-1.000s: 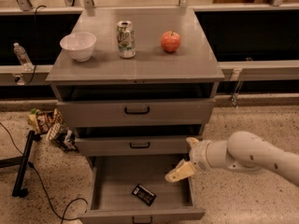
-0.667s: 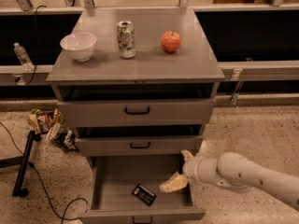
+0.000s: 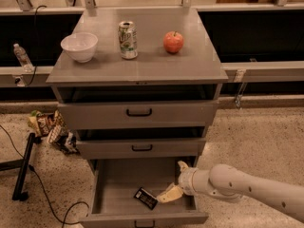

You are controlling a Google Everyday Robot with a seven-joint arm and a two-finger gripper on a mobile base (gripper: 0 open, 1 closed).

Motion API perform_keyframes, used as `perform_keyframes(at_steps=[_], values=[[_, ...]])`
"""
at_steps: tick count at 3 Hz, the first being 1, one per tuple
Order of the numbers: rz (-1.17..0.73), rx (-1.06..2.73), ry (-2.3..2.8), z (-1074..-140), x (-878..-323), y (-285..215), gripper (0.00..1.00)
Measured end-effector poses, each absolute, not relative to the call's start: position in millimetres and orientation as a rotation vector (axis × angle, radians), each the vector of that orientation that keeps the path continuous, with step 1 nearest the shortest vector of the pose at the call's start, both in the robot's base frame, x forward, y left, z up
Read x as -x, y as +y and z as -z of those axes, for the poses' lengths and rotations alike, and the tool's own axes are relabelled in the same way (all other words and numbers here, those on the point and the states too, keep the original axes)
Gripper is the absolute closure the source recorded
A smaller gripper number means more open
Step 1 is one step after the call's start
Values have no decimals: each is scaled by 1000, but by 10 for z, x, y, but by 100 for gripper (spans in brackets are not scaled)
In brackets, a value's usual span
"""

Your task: Pick rxbar chocolate from bottom drawer and place on counter

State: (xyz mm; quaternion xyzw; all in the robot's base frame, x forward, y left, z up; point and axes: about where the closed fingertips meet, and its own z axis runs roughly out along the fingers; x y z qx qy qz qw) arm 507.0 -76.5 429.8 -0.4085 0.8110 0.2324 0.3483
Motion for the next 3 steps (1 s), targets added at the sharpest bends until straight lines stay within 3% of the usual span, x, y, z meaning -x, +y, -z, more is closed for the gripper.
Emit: perform_keyframes(at_steps=[3], values=[[-719,1020,2024,-2939,-5553,-46,0]])
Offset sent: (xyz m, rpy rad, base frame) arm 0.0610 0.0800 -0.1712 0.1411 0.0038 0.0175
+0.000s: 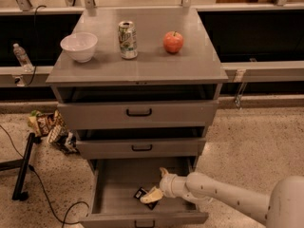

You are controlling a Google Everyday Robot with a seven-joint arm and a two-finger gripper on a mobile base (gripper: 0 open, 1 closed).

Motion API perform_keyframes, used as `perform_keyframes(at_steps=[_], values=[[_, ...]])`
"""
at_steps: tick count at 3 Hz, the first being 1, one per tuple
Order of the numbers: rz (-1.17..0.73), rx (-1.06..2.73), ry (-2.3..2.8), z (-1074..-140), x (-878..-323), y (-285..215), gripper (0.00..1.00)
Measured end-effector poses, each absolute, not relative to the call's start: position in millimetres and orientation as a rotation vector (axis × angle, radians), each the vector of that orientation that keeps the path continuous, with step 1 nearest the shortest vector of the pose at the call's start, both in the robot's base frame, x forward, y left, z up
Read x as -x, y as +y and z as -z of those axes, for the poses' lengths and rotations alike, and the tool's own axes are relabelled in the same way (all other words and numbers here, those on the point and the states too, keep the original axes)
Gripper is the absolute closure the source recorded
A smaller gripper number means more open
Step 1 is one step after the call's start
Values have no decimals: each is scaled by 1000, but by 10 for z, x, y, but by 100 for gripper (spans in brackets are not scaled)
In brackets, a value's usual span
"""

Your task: Pick rxbar chocolate from bottom drawer and place on counter

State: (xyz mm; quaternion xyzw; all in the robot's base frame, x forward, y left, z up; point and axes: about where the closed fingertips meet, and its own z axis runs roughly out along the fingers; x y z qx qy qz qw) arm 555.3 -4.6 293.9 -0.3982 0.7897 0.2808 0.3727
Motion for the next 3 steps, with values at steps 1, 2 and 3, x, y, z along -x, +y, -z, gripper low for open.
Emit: perform_keyframes(at_steps=[1,2,3], values=[[-759,924,2006,-2329,-5590,245,0],[-716,888,1996,-2095,-5716,416,0],[-647,852,2062,-1907,-5768,437,0]])
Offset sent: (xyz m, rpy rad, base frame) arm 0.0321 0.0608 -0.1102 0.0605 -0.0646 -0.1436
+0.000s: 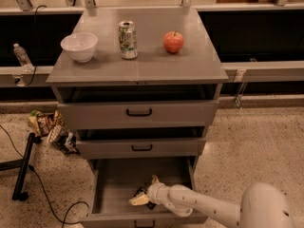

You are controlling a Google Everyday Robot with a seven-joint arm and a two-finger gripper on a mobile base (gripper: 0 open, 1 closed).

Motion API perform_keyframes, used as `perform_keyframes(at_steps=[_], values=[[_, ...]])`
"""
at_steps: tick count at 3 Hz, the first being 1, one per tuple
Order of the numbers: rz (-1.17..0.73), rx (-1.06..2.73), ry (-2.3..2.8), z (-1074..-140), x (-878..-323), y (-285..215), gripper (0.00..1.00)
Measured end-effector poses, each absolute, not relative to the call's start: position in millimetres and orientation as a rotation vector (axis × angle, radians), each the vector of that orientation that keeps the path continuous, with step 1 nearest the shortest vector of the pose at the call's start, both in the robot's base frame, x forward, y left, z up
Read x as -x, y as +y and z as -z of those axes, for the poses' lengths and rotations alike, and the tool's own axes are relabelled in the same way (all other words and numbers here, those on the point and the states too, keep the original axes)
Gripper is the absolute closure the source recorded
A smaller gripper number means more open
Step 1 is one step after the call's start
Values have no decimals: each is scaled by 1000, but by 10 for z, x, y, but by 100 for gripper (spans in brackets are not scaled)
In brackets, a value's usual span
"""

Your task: Pick rxbar chocolate from bottom drawer and place on counter

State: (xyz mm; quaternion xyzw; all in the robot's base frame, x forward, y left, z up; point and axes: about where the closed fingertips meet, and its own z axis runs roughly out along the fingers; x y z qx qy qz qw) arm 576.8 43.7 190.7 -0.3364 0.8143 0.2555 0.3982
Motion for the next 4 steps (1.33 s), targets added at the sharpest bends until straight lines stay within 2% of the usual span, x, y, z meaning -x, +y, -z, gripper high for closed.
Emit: perform_keyframes(at_steps=[2,4], values=[[-541,865,2183,-1582,-5682,198,0],[-471,918,2224,-1349,-5759,273,0]])
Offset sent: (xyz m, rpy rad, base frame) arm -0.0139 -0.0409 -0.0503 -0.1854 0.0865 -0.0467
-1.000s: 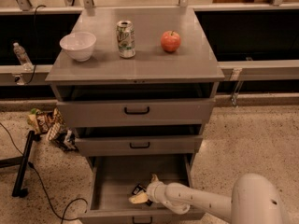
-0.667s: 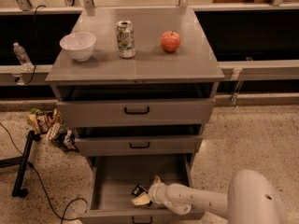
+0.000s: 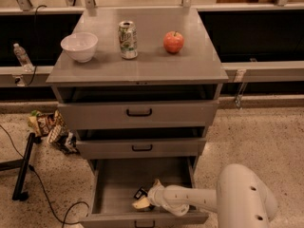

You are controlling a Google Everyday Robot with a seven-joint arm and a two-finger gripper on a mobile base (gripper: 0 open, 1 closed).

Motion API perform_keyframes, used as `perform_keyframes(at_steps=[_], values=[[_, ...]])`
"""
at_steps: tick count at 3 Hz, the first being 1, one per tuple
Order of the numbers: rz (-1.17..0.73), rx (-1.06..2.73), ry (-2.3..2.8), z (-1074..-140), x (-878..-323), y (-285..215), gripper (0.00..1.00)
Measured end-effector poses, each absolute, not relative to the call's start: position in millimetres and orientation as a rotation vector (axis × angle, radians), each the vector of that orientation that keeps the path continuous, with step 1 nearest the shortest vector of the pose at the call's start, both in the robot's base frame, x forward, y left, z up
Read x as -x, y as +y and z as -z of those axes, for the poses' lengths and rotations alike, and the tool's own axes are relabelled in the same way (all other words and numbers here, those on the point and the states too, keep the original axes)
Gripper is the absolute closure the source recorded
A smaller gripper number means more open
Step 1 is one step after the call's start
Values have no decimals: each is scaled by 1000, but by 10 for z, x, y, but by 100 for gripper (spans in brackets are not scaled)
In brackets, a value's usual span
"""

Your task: Pick rxbar chocolate from bottom drawer and place on counter

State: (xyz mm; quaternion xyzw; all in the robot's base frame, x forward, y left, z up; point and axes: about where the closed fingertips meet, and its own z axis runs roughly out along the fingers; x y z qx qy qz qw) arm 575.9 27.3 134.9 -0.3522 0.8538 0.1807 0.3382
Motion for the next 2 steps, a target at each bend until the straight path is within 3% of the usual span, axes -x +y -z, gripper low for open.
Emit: perform_keyframes(at_steps=[2], values=[[-423,985,2254,-1209,-5700,414,0]])
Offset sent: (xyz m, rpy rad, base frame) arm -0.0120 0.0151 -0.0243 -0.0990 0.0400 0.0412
